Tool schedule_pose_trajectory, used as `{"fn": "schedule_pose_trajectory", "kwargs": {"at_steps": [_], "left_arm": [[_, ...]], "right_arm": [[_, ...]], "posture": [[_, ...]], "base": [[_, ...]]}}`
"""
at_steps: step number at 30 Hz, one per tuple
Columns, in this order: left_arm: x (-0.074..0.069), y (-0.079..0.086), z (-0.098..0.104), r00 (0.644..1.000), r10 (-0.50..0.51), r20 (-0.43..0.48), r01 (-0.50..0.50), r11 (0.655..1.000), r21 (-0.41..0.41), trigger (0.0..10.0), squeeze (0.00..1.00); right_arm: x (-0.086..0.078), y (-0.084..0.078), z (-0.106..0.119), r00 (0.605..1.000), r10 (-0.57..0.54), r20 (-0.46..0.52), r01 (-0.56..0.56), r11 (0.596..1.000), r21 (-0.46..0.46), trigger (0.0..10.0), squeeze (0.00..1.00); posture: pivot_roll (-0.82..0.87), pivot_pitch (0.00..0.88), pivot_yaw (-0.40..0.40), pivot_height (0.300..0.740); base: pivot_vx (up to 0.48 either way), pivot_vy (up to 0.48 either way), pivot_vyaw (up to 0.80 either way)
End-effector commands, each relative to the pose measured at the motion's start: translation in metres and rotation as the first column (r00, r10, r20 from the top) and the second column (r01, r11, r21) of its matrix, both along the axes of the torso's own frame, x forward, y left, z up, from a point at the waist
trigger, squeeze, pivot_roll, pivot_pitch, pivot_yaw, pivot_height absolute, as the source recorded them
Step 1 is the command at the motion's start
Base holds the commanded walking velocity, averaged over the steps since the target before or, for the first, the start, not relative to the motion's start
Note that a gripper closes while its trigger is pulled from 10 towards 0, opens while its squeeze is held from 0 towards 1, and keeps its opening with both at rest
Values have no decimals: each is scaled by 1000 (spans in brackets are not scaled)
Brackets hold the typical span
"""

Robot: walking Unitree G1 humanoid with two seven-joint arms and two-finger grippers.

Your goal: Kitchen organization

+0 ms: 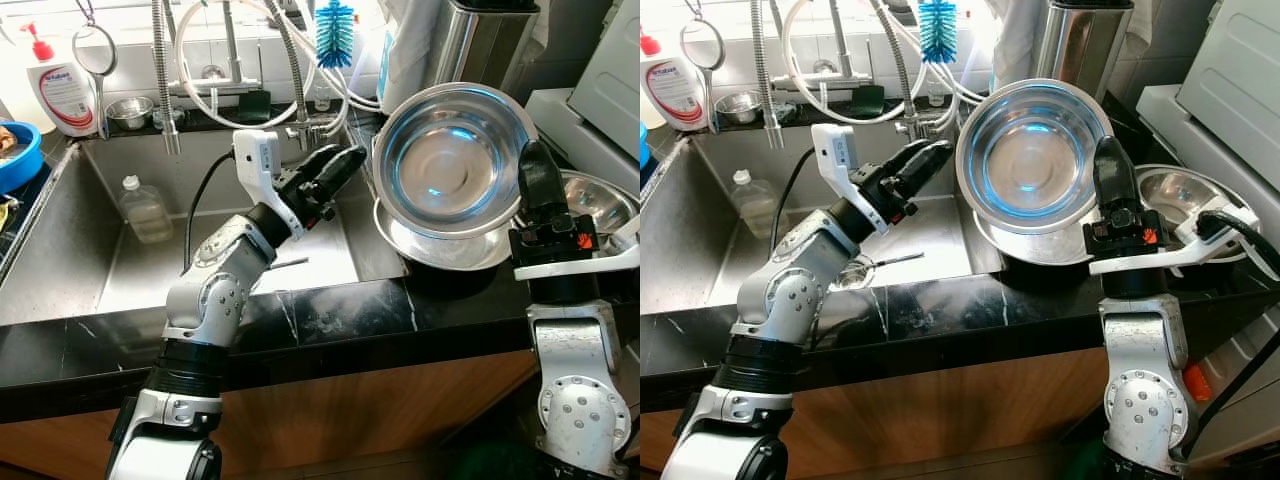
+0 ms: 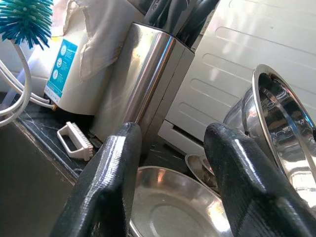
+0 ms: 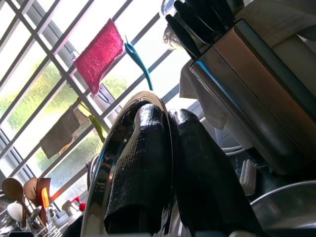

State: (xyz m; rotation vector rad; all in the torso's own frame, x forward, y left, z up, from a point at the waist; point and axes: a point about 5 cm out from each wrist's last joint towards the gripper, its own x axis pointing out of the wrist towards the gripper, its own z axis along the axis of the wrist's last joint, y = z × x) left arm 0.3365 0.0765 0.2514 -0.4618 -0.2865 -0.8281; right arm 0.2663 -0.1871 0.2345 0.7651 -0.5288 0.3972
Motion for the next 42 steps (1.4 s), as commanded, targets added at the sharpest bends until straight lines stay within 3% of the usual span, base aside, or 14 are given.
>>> {"fn": "schedule_pose_trajectory", "kwargs": {"at_steps": [1, 10, 11, 12, 13, 20, 42], "left_arm": [[-1, 1, -1, 1000, 9, -4, -9, 1000, -1, 10000, 1000], [-3, 1, 1, 1000, -6, -3, 6, 1000, -8, 10000, 1000], [-3, 0, 2, 1000, -14, 0, 14, 1000, -14, 10000, 722], [-3, 0, 2, 1000, -14, 0, 14, 1000, -14, 10000, 722], [-6, -1, 4, 999, -37, 10, 37, 999, -20, 10000, 0], [-15, -13, -1, 990, -138, 25, 136, 988, 68, 10000, 0], [-23, -24, -5, 983, -181, 32, 176, 976, 131, 10000, 0]], "right_arm": [[-2, -4, 2, 1000, -30, 2, 30, 1000, 0, 10000, 0], [3, -12, -6, 993, -101, -57, 100, 995, -6, 10000, 0], [4, -12, -7, 992, -103, -65, 103, 995, -7, 10000, 0], [4, -12, -7, 992, -103, -65, 103, 995, -7, 10000, 0], [5, -12, -10, 992, -104, -77, 104, 995, -8, 10000, 0], [6, -7, -13, 992, -87, -91, 86, 996, -21, 10000, 0], [3, 15, -9, 998, 52, -46, -56, 994, -89, 10000, 0]], "posture": [[23, 13, -18, 740], [26, 21, -21, 740], [25, 23, -21, 740], [25, 23, -21, 740], [29, 26, -22, 740], [27, 38, -22, 740], [27, 45, -22, 740]], "base": [[0, 0, 0], [0, 0, 0], [0, 0, 0], [0, 0, 0], [0, 0, 0], [0, 0, 0], [0, 0, 0]]}}
